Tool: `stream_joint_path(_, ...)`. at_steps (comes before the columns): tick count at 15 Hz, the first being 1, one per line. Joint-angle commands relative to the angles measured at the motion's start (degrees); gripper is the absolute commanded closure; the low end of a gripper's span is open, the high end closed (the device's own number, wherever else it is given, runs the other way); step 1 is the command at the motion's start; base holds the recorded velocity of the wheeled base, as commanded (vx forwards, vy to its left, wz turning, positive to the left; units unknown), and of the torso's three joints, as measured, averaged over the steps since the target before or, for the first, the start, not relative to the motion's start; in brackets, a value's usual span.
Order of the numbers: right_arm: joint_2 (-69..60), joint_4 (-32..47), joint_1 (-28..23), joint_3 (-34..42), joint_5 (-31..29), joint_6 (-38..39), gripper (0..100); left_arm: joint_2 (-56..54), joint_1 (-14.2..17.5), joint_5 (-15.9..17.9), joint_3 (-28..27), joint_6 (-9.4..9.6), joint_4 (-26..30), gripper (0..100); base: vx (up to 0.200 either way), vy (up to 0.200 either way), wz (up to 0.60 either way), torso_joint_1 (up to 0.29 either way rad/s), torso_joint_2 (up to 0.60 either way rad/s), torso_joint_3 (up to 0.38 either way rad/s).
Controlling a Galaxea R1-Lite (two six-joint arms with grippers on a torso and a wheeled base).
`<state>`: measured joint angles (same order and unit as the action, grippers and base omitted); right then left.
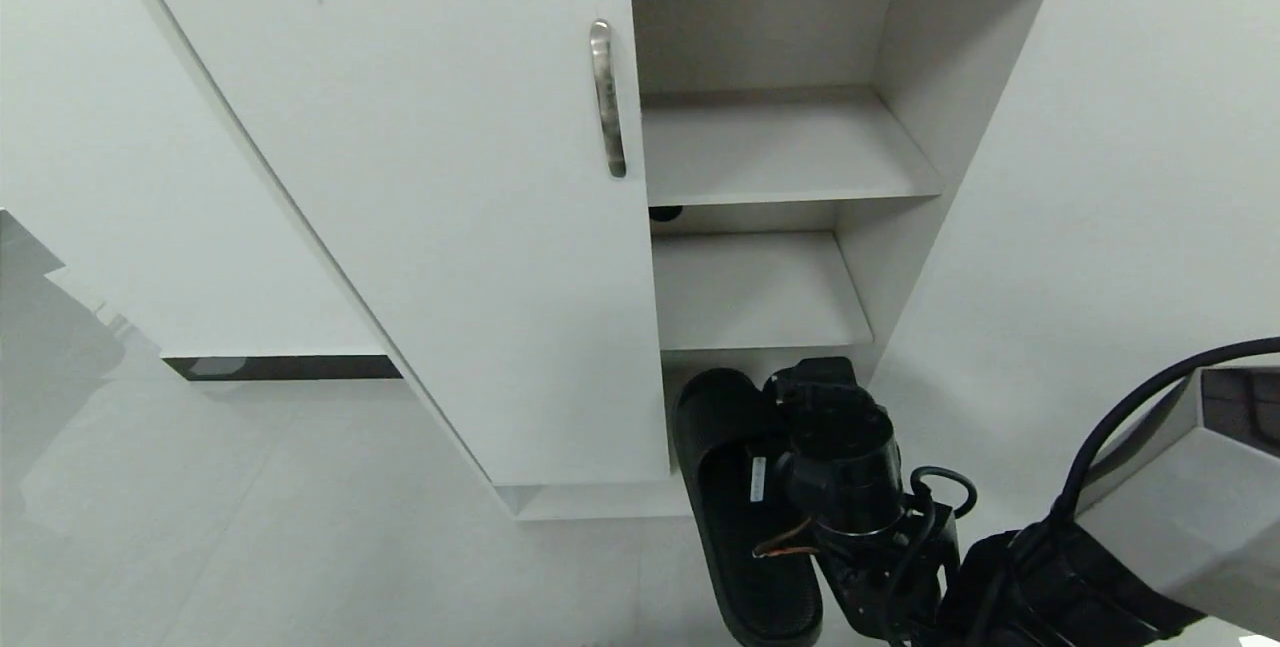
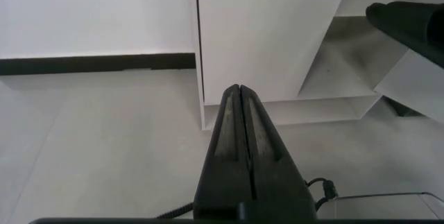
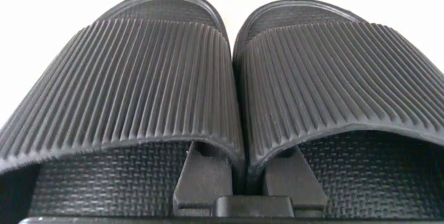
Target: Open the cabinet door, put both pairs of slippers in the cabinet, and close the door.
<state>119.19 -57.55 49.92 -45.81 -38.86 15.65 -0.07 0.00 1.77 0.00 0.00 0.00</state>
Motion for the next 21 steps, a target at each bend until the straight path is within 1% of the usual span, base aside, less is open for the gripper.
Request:
stream_joint_path(1,0.9,0.0,-1.4,-2.3,0.1,-0.6,100,0.1,0.0,0.0,0.0,0.00,0.0,100,0.000,0.000,0.00,-0.002,0.01,-0.183)
stream_joint_path(4,2.8,-0.2,-3.2,-6.4,0.0,-0.8,100,0.1,0.0,0.0,0.0,0.00,0.0,100,0.000,0.000,0.00,0.002,0.01,-0.198)
stream_joint_path(6,2.4,-1.2,-3.2,-7.4,-0.4,-1.1,100,0.1,0.0,-0.2,0.0,0.00,0.0,100,0.000,0.000,0.00,0.005,0.00,-0.205)
stream_joint_path(9,2.3,-12.7,-2.9,-5.5,-2.8,-8.8,100,0.1,0.0,-0.2,0.0,0.00,0.0,100,0.000,0.000,0.00,0.001,0.00,-0.147)
stream_joint_path(11,3.2,-25.8,-2.5,-2.8,-4.0,-18.5,100,0.1,0.0,-0.2,0.0,0.00,0.0,100,0.000,0.000,0.00,0.000,0.00,0.000)
stream_joint_path(12,3.2,-26.7,-2.5,-2.6,-4.1,-19.3,100,0.1,0.0,-0.2,0.0,0.00,0.0,100,0.000,0.000,0.00,0.000,0.00,0.000)
stream_joint_path(13,3.3,-29.9,-2.1,-1.7,-4.5,-22.9,100,0.1,0.0,-0.2,0.0,0.00,0.0,100,0.000,0.000,0.00,0.000,0.00,0.000)
stream_joint_path(15,3.6,-29.5,-1.1,-1.6,-5.3,-22.7,100,0.1,0.0,-0.2,0.0,0.00,0.0,100,0.000,0.000,0.00,0.000,0.00,0.000)
stream_joint_path(18,5.6,-29.0,-1.6,-1.7,-5.4,-22.7,100,0.1,0.0,-0.2,0.0,-0.09,0.0,100,0.000,0.000,0.00,0.000,0.00,0.000)
stream_joint_path(21,6.8,-29.0,-1.8,-1.8,-5.4,-22.6,100,0.1,0.0,-0.2,0.0,0.09,0.0,100,0.200,0.000,0.00,-0.002,0.00,0.004)
